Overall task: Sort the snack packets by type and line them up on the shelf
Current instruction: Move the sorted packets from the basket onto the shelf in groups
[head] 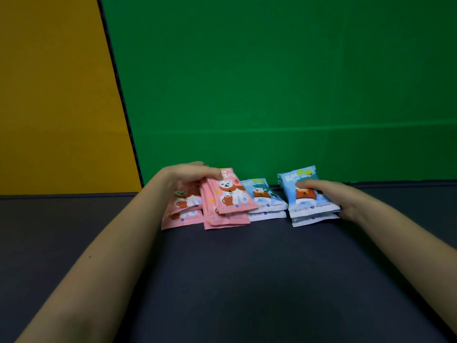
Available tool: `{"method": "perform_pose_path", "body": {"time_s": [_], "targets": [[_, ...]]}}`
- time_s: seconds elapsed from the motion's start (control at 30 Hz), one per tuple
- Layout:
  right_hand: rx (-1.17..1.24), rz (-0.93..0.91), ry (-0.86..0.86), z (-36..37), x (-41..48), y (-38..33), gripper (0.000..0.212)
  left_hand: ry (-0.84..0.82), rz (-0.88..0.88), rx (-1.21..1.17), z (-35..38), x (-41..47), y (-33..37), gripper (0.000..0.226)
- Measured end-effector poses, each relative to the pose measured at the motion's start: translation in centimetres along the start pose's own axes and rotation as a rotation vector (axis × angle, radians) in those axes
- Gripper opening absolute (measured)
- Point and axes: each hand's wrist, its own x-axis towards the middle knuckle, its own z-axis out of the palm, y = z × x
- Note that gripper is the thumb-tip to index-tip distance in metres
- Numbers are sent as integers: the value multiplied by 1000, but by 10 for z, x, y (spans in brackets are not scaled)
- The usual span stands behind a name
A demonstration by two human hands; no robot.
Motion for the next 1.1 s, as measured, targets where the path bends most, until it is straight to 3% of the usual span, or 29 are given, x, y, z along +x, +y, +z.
{"method": "perform_pose_path", "body": {"time_s": [0.2,0.33,0.6,0.67,0.8,1.0,1.1], "targets": [[-47,-4,23,-1,-1,-2,22,-29,-32,36,-15,-8,-6,7],[-79,-23,60,-2,-1,-6,22,59,-12,38,-10,-8,-8,30],[-253,-108,143,3,1,-1,28,563,235,508,33,-36,-17,50],[-296,-135,158,4,-1,-1,29,503,214,567,42,-46,-23,58],[-399,-221,167,7,-9,0,62,318,121,609,55,-64,-37,92],[-415,-324,13,-3,-25,12,84,270,231,576,45,-56,-36,90],[-437,-341,3,-6,-31,15,98,351,297,682,49,-57,-39,98]]}}
